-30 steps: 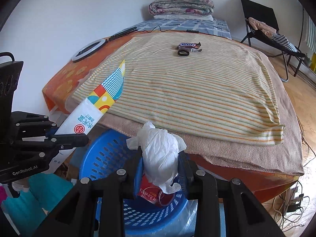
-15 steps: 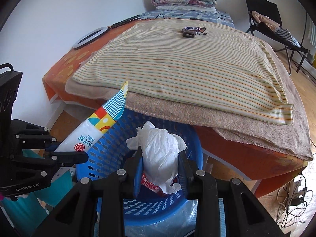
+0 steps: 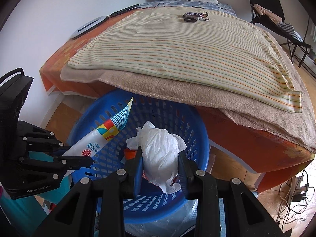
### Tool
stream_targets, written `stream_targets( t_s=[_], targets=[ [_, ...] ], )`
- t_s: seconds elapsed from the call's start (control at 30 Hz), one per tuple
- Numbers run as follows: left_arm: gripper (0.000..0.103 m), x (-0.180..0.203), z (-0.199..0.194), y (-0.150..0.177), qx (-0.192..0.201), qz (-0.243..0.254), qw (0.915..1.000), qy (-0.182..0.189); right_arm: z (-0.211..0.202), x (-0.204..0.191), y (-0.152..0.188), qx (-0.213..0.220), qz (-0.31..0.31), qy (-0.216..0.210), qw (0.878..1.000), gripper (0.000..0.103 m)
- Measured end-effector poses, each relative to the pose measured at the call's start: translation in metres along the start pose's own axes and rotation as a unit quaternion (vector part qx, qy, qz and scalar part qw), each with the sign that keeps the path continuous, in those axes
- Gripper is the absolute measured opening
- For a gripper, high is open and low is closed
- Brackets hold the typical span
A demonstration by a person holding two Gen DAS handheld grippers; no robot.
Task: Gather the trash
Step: 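Carry the paper strip and tissue over the blue basket with both tools, then open both tools to drop the strip and tissue into the basket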
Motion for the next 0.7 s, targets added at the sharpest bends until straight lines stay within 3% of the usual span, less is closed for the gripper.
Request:
stream_targets(
  t_s=[0.7],
  targets=[
    [0.007, -0.010, 0.016, -0.015, -0.009, -0.027, 0.9996, -0.006, 0.024, -0.001, 0.016, -0.040, 0.009, -0.014, 0.999, 0.037]
  ],
)
Point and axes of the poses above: each gripper's, at about its wrist camera, not at the fingertips, and z roughly the way its jaws point, x to its right, y to its underside, the point moved 8 cm from there along z, roughly the way its jaws point, and after that the axes turned 1 degree about -y, right-handed, at the moved point
